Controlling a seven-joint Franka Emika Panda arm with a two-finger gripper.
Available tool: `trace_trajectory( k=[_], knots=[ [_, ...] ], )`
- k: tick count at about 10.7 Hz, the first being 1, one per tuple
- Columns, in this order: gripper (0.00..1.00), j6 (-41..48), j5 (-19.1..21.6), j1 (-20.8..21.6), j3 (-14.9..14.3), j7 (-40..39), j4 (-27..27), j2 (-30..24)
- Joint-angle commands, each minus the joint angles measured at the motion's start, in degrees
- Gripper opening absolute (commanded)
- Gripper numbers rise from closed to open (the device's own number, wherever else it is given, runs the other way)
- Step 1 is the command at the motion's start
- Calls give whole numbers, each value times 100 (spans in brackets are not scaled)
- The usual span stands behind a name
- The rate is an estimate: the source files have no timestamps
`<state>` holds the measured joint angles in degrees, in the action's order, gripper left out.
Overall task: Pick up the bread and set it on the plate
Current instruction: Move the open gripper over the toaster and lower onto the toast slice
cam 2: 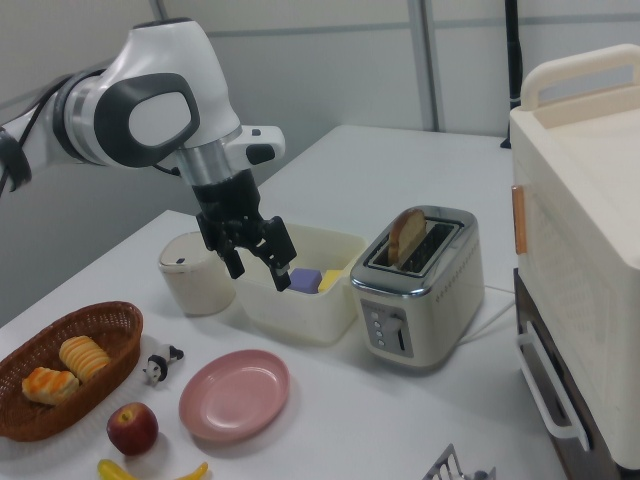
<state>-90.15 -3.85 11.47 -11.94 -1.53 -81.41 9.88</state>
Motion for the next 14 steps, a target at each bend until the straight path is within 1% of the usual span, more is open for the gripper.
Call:
trace_trajectory(
  k=[1,2,8,11,14],
  knots=[
    [100,7,-63,5,-19,74,-261,-205],
    [100,-11,-46,4,-19,74,-261,-197],
    [100,-853,-19,-22,-19,21,-305,-13],
    [100,-1634,-19,-92,-19,3,-410,49],
    [100,-2802,-2,-215,-19,82,-420,548]
  ],
)
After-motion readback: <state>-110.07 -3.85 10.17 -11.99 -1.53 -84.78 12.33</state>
